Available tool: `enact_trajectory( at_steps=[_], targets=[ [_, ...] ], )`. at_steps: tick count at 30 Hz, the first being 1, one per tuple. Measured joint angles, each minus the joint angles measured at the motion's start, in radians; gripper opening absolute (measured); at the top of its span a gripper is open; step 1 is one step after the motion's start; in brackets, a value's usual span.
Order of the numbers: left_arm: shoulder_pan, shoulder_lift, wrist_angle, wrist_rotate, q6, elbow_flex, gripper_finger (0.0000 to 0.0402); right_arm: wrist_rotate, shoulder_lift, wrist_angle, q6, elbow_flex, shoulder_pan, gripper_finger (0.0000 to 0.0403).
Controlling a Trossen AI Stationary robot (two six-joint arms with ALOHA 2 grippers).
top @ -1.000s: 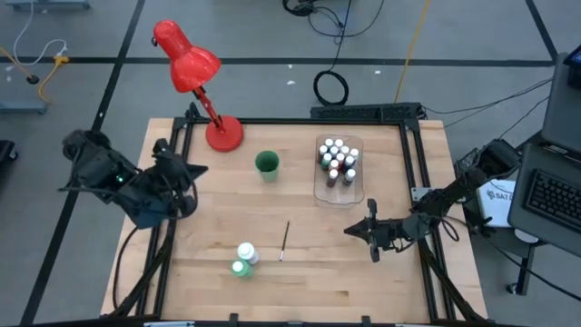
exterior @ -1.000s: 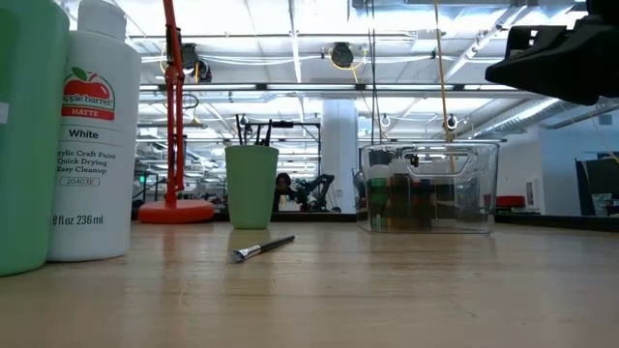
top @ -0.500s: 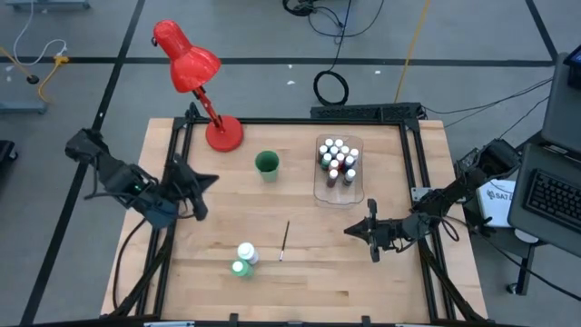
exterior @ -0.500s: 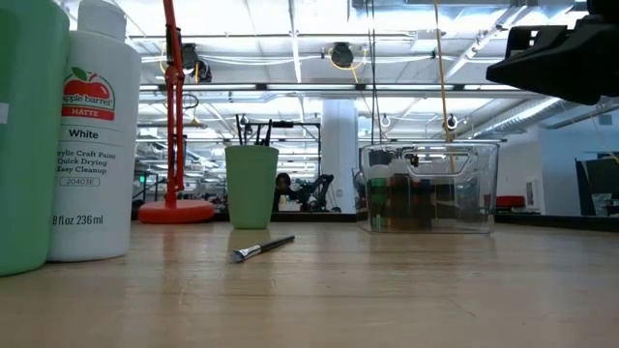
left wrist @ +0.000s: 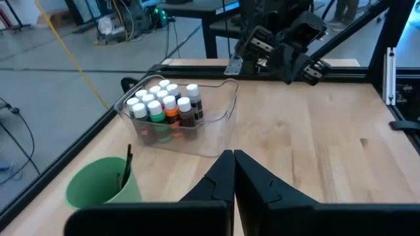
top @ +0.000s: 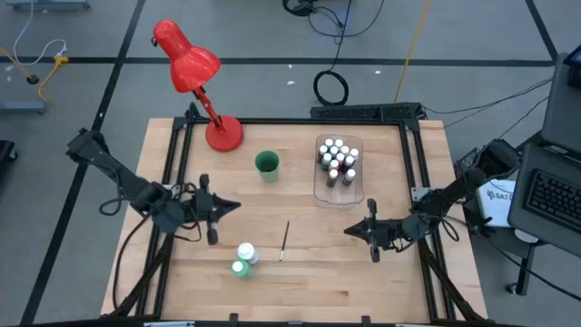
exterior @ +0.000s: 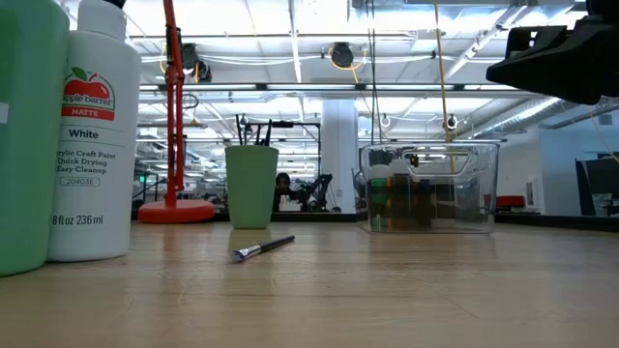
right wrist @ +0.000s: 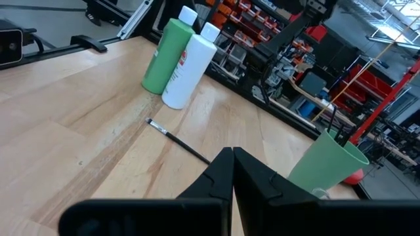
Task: Pick & Place Paint Supplies
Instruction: Put the black paint brush into the cup
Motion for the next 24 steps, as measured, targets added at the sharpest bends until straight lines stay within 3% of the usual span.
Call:
enact_trajectory(
  at_steps=[12,14,19,24],
  targets=[
    [-0.035,0.0,0.323,0.003,0.133,-0.196,0.001,0.0,0.0,-0.006,0.032,0.0,0.0,0.0004],
    [-0.053,0.0,0.358,0.003,0.19,-0.221,0.0003,0.0,0.0,-0.006,0.033,0.0,0.0,0.0004],
    [-0.123,0.0,0.653,0.019,0.404,-0.305,0.0009,0.0,0.0,-0.006,0.062,0.0,0.0,0.0004],
    [-0.143,0.001,0.719,0.027,0.389,-0.363,0.001,0.002,0.0,-0.006,0.169,0.0,0.0,0.0004]
  ],
)
